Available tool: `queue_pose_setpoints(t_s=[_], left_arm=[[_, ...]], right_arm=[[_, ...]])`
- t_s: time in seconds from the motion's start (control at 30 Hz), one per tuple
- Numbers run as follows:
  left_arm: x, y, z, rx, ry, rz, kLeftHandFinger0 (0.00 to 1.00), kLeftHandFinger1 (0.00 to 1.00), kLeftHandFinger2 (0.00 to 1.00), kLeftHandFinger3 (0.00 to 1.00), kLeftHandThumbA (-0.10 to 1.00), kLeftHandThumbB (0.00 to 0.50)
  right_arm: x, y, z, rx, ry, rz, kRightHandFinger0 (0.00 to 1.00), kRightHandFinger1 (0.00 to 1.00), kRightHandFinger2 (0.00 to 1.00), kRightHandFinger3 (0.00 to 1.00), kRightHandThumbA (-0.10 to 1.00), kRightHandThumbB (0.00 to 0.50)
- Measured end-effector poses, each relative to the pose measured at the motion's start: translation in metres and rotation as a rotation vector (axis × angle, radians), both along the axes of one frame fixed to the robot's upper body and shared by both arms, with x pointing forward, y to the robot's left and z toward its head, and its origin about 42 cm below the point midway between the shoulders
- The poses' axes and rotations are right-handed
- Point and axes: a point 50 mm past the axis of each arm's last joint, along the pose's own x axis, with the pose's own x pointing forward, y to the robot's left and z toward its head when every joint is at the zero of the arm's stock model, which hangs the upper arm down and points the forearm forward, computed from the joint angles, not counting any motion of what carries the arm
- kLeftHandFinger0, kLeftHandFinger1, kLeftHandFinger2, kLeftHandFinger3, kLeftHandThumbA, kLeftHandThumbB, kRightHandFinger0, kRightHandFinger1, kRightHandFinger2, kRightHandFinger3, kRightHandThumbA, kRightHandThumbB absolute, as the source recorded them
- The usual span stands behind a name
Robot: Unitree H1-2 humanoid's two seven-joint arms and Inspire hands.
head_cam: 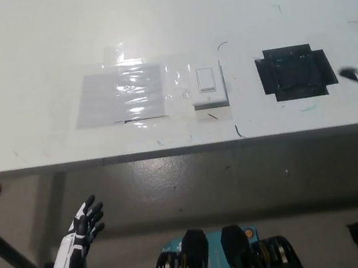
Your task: A white switch is kept at the centre of the table close to the robot and the robot uses its right hand to press it to turn it on
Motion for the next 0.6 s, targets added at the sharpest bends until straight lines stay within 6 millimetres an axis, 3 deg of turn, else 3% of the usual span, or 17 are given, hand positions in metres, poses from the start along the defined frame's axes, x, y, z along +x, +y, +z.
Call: queue_pose_setpoints(t_s=[0.13, 0.2, 0.27, 0.37, 0.6], left_arm=[[0.001, 0.000, 0.000, 0.005, 0.002, 0.000, 1.00, 1.00, 1.00, 1.00, 1.00, 0.021], [0.001, -0.001, 0.000, 0.008, 0.005, 0.000, 1.00, 1.00, 1.00, 1.00, 1.00, 0.008], [0.002, -0.001, -0.001, 0.010, 0.007, -0.001, 1.00, 1.00, 1.00, 1.00, 1.00, 0.011], [0.002, -0.002, -0.001, 0.013, 0.008, -0.005, 1.00, 1.00, 1.00, 1.00, 1.00, 0.002], [0.006, -0.004, 0.002, 0.021, -0.002, -0.011, 1.00, 1.00, 1.00, 1.00, 1.00, 0.008]], right_arm=[[0.032, 0.022, 0.033, -0.080, 0.039, 0.055, 1.00, 1.00, 1.00, 1.00, 1.00, 0.198], [0.047, 0.032, 0.044, -0.115, 0.069, 0.081, 1.00, 1.00, 1.00, 1.00, 1.00, 0.250], [0.062, 0.044, 0.053, -0.159, 0.111, 0.106, 1.00, 1.00, 1.00, 1.00, 1.00, 0.263], [0.086, 0.061, 0.061, -0.235, 0.198, 0.134, 1.00, 1.00, 1.00, 1.00, 1.00, 0.219], [0.132, 0.116, 0.075, -0.476, 0.382, 0.181, 1.00, 1.00, 1.00, 1.00, 1.00, 0.233]])
